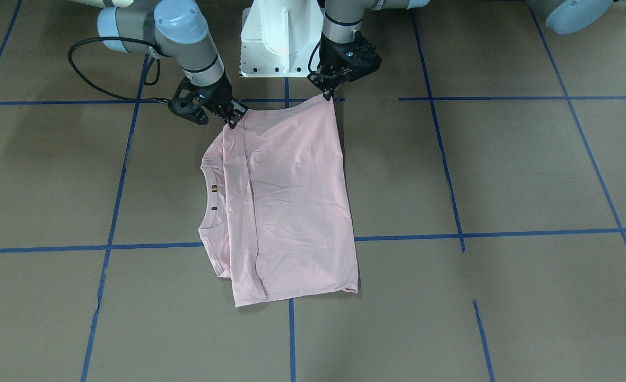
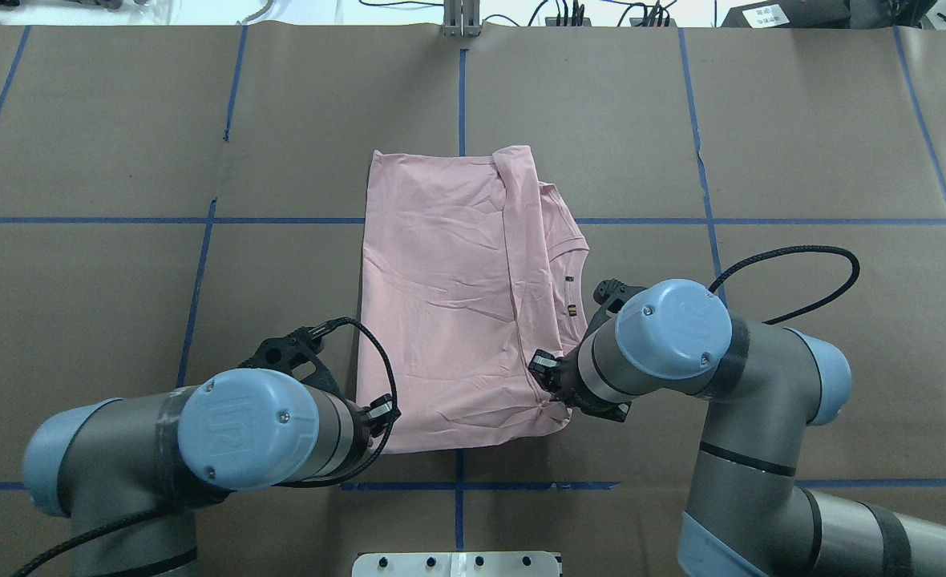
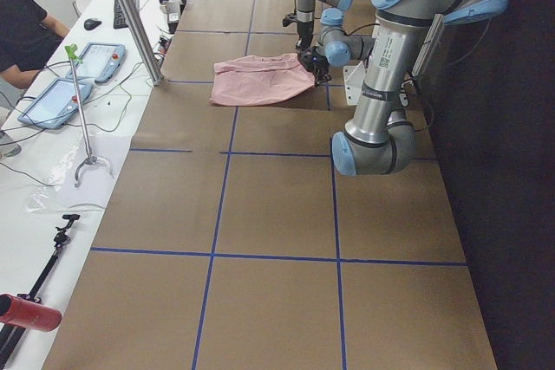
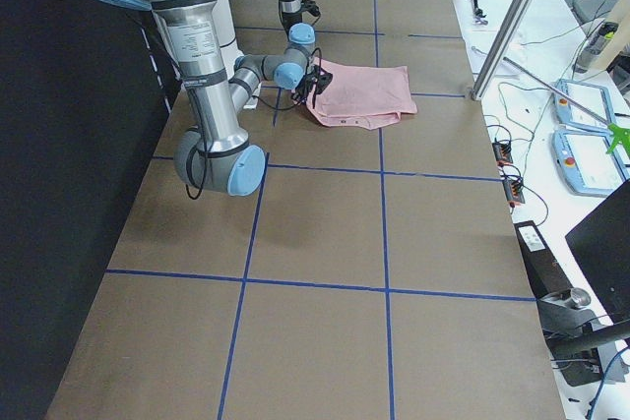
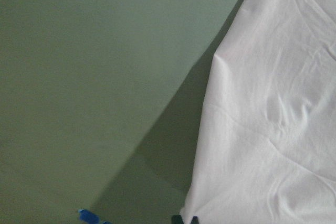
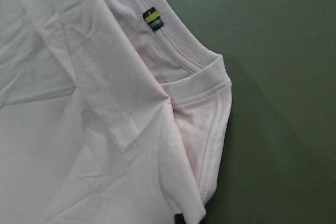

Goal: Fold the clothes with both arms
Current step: 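Lift the shirt edge with both grippers and fold it away from the robot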

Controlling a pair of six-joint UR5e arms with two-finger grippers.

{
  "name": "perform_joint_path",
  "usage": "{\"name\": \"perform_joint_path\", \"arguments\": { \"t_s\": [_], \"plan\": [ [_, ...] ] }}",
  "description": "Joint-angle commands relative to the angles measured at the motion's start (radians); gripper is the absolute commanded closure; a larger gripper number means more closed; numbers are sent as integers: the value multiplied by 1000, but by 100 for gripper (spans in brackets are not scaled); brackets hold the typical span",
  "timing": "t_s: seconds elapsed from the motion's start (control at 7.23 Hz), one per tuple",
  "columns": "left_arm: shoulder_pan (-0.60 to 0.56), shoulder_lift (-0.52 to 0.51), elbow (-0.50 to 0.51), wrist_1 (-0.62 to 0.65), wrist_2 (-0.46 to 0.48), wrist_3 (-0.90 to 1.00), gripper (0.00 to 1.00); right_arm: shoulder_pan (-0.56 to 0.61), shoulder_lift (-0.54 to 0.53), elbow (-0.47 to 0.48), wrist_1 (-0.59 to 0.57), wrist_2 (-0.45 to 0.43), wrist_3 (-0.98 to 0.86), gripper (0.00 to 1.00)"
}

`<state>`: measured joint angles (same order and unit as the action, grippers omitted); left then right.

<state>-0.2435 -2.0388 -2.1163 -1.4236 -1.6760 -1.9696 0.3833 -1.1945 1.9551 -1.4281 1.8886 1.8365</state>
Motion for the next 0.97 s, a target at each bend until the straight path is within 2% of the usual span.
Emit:
{"name": "perform_joint_path", "arguments": {
  "t_s": [0.0, 0.28, 0.41, 0.55, 0.83],
  "plan": [
    [45, 26, -103, 78, -8, 0, 100, -35, -43, 112, 2, 23, 1, 100],
    [50, 17, -87, 75, -34, 2, 100, -66, -30, 94, 6, 20, 0, 100],
    [29, 12, -73, 72, -24, 17, 100, -44, -27, 65, 17, 3, -22, 100],
    [-37, -1, -47, 43, -27, 125, 100, -5, 8, 39, 18, -12, -73, 100],
    [-133, -3, 69, -107, -33, 150, 100, 89, 84, -28, 23, -16, -94, 100]
  ]
}}
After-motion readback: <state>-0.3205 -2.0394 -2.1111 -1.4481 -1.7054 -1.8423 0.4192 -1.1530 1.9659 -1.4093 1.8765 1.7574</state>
